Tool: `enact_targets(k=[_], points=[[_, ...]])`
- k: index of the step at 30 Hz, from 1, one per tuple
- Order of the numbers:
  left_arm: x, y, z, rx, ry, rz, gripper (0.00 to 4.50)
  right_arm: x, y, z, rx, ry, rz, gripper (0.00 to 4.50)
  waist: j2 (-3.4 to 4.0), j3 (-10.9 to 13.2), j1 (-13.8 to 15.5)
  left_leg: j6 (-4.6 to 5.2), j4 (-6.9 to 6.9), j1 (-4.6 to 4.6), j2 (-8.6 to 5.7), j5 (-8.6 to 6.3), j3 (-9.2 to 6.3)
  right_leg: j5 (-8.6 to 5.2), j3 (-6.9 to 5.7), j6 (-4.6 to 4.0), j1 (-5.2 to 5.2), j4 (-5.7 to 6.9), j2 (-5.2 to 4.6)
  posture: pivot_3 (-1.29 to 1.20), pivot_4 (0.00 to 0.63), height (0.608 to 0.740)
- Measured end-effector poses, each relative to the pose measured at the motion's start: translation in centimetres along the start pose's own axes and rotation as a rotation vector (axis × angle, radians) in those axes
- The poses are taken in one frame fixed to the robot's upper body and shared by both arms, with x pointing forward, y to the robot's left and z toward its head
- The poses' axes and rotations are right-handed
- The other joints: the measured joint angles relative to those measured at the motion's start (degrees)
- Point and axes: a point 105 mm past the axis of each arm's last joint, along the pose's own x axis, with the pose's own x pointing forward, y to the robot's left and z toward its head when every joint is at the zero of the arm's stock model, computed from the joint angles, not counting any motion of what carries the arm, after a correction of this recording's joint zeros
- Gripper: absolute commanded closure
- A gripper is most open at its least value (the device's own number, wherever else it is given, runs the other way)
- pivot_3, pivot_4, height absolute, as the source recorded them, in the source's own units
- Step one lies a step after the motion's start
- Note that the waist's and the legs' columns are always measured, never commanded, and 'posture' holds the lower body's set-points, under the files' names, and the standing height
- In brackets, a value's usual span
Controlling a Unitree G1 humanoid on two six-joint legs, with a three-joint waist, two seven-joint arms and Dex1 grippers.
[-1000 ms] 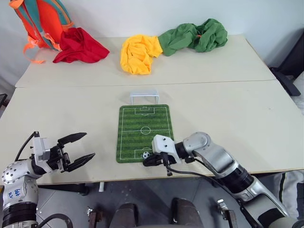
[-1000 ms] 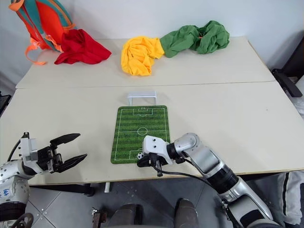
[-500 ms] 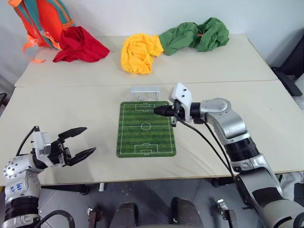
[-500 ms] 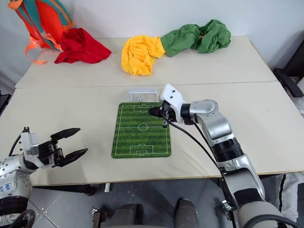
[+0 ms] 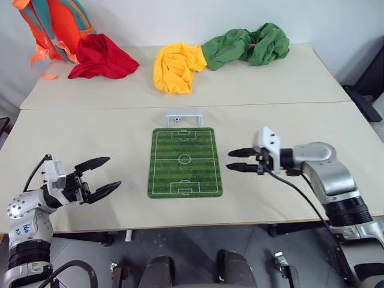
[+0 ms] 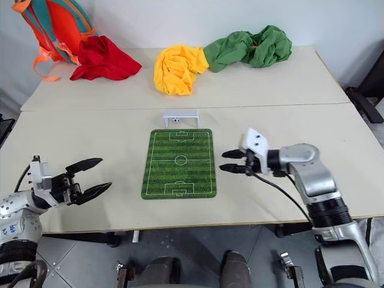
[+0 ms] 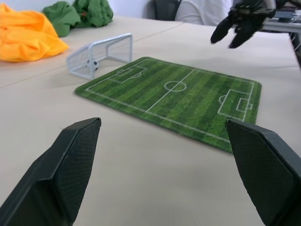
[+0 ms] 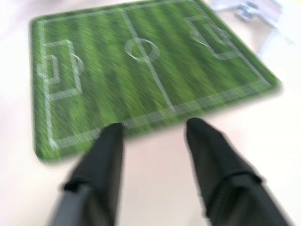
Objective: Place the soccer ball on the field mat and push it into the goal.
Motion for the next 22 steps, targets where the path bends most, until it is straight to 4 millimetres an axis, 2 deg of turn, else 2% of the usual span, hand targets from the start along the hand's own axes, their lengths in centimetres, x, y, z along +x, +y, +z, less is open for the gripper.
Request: enact_targets(k=[3, 4, 13, 16, 22], points=[[-0.3, 0.5, 0.0, -0.006, -0.001, 0.031, 0.00, -1.9, -0.8, -0.7, 0.004, -0.032, -0.033, 0.21, 0.00, 0.00, -0.02, 0.00, -0.03, 0.03, 0.01, 0.00, 0.00, 0.00, 0.00, 0.00, 0.00, 0.01, 0.00, 0.00, 0.150, 0.740], [-0.4, 0.6, 0.0, -0.010, -0.001, 0.039, 0.00, -2.4, -0.8, -1.1, 0.011, -0.033, -0.038, 0.06, 0.00, 0.00, -0.03, 0.00, -0.03, 0.03, 0.01, 0.00, 0.01, 0.00, 0.00, 0.00, 0.00, 0.01, 0.00, 0.00, 0.150, 0.740], [-2.0, 1.5, 0.1, -0.034, 0.012, 0.097, 0.00, -5.6, -1.4, -3.5, 0.059, -0.026, -0.111, 0.06, 0.00, 0.00, 0.14, 0.00, 0.00, 0.03, 0.01, 0.00, 0.01, 0.00, 0.00, 0.00, 0.02, 0.02, 0.00, 0.00, 0.150, 0.740], [-2.5, 1.7, -0.1, -0.048, 0.008, 0.127, 0.00, -6.1, -1.1, -4.5, 0.090, -0.017, -0.130, 0.06, 0.00, 0.00, 0.09, 0.00, 0.01, 0.03, 0.01, 0.00, 0.02, 0.00, 0.01, 0.00, 0.02, 0.02, 0.00, 0.00, 0.150, 0.740], [-2.5, 2.0, 0.2, -0.048, -0.002, 0.137, 0.00, -6.3, -0.7, -4.9, 0.101, -0.025, -0.181, 0.06, 0.00, 0.00, 0.10, 0.00, 0.03, 0.04, 0.02, 0.00, 0.02, 0.00, 0.01, 0.00, 0.03, 0.04, 0.00, 0.00, 0.150, 0.740]])
